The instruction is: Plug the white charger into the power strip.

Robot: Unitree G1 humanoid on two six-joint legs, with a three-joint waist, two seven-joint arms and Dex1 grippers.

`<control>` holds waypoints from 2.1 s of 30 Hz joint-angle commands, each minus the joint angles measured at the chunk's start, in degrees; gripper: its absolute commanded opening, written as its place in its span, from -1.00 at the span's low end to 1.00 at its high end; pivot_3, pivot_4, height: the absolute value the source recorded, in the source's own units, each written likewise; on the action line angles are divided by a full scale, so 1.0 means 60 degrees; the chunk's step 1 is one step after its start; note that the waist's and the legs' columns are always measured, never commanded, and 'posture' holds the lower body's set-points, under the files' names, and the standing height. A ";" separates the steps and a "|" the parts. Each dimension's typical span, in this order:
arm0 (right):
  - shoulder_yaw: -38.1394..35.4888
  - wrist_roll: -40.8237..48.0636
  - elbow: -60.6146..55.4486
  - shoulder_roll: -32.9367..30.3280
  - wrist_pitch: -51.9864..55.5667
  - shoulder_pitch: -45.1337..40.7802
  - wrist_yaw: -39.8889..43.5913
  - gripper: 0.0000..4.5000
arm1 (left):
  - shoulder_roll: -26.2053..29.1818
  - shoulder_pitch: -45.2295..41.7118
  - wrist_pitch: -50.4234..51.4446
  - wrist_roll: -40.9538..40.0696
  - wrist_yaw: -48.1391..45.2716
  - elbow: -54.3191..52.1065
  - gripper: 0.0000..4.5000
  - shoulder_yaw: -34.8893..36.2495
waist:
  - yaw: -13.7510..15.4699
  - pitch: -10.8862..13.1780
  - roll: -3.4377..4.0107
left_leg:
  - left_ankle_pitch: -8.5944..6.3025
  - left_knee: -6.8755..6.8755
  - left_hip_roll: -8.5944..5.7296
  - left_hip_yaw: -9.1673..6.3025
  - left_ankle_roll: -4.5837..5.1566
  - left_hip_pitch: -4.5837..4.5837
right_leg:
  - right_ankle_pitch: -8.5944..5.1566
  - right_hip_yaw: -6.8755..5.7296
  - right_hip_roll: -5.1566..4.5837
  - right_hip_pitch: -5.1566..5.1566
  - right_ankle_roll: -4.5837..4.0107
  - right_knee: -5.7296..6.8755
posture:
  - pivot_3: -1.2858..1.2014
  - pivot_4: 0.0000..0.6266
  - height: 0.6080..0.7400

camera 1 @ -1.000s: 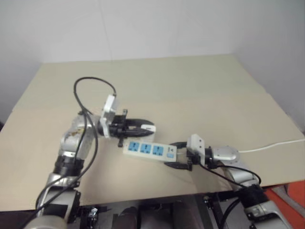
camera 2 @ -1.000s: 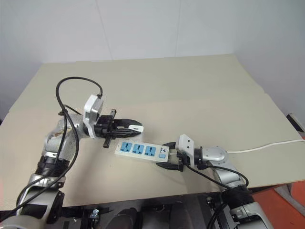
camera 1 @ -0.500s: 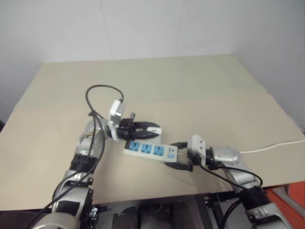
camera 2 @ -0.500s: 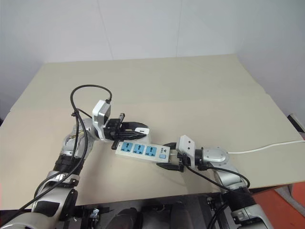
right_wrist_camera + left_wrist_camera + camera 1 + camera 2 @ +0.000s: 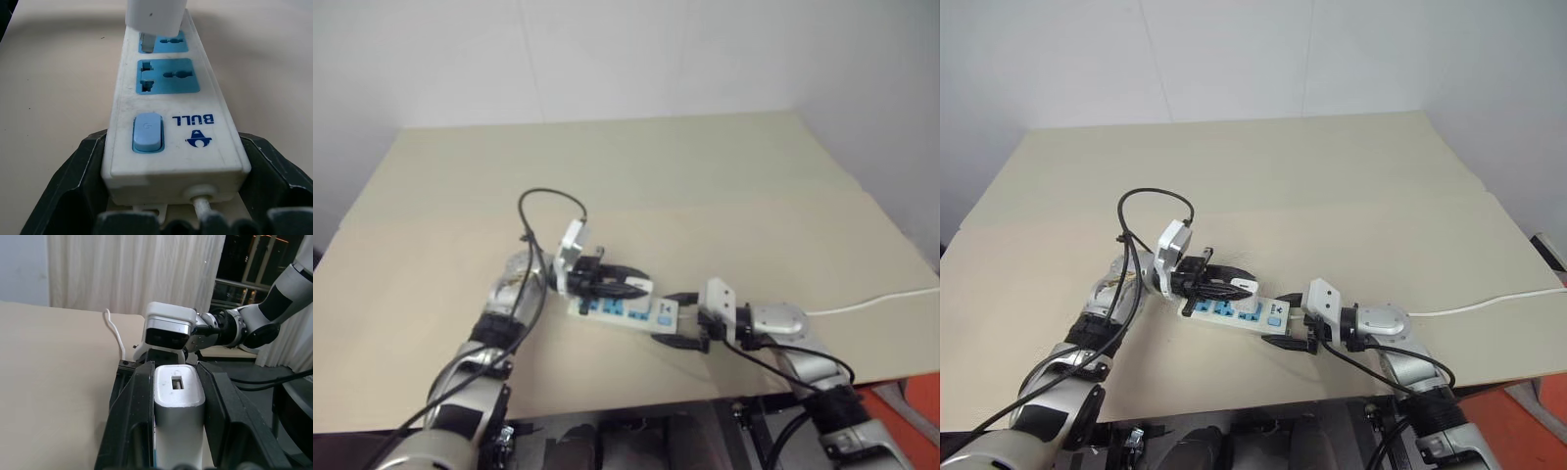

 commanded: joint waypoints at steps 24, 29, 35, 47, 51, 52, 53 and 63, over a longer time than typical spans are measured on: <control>0.0249 -0.0303 -0.0072 -0.0153 0.0319 0.0318 -0.0047 0.52 | -0.0208 -0.0370 -0.1200 0.0298 -0.0064 0.1403 -0.55 -0.0879 | 0.0023 0.0000 -0.0001 | -0.0005 -0.0010 -0.0004 0.0003 0.0004 0.0000 | -0.0001 -0.0001 0.0001 0.0003 0.0002 -0.0018 | 0.03 -0.52 1.00; 0.0260 -0.0315 -0.0035 -0.0164 0.0269 0.0294 -0.0027 0.52 | -0.0186 -0.0377 -0.1296 0.0248 -0.0064 0.1495 -0.55 -0.0930 | 0.0032 0.0000 -0.0001 | -0.0005 -0.0009 -0.0005 0.0003 0.0005 0.0001 | -0.0001 -0.0001 0.0001 0.0007 0.0002 -0.0019 | 0.03 -0.52 1.00; 0.0271 -0.0322 0.0046 -0.0174 0.0192 0.0254 0.0030 0.52 | -0.0059 -0.0156 -0.1532 0.0276 -0.0064 0.1378 -0.55 -0.1113 | 0.0033 -0.0001 -0.0002 | -0.0006 -0.0009 -0.0006 0.0002 0.0005 0.0002 | 0.0000 -0.0001 0.0001 0.0009 0.0003 -0.0020 | 0.03 -0.52 1.00; 0.0334 -0.0367 0.0166 -0.0162 -0.0045 0.0196 0.0060 0.52 | -0.0103 0.0580 -0.2649 0.0636 -0.0064 0.1683 -0.55 -0.0393 | 0.0029 -0.0013 -0.0005 | -0.0006 -0.0009 -0.0002 0.0003 0.0005 0.0015 | 0.0001 -0.0001 0.0001 0.0020 0.0004 -0.0021 | 0.03 -0.52 1.00; 0.0360 -0.0369 0.0180 -0.0150 -0.0080 0.0189 0.0048 0.52 | 0.0116 0.0726 -0.3076 0.0932 -0.0064 0.1808 -0.55 -0.0846 | 0.0021 -0.0040 -0.0006 | -0.0006 -0.0012 0.0000 0.0004 0.0006 0.0022 | 0.0001 -0.0001 0.0002 0.0024 0.0004 -0.0022 | 0.03 -0.52 1.00; 0.0365 -0.0372 0.0183 -0.0146 -0.0091 0.0190 0.0042 0.52 | 0.0106 0.0740 -0.3115 0.0977 -0.0064 0.1862 -0.55 -0.0857 | 0.0021 -0.0051 -0.0006 | -0.0006 -0.0013 -0.0001 0.0004 0.0006 0.0023 | 0.0001 -0.0001 0.0002 0.0026 0.0004 -0.0023 | 0.03 -0.52 1.00; 0.0368 -0.0374 0.0190 -0.0145 -0.0099 0.0191 0.0038 0.52 | 0.0089 0.0738 -0.3258 0.1097 -0.0064 0.1969 -0.55 -0.0886 | 0.0022 -0.0060 -0.0007 | -0.0007 -0.0015 0.0000 0.0004 0.0006 0.0025 | 0.0001 0.0000 0.0002 0.0027 0.0004 -0.0025 | 0.03 -0.52 1.00; 0.0367 -0.0421 0.0166 -0.0154 -0.0108 0.0258 -0.0040 0.52 | -0.0090 0.0612 -0.3304 0.1272 -0.0051 0.2334 -0.55 -0.0678 | 0.0038 -0.0184 -0.0014 | -0.0008 -0.0022 -0.0001 0.0004 0.0008 0.0033 | 0.0000 -0.0003 0.0002 0.0039 0.0006 -0.0034 | 0.03 -0.52 1.00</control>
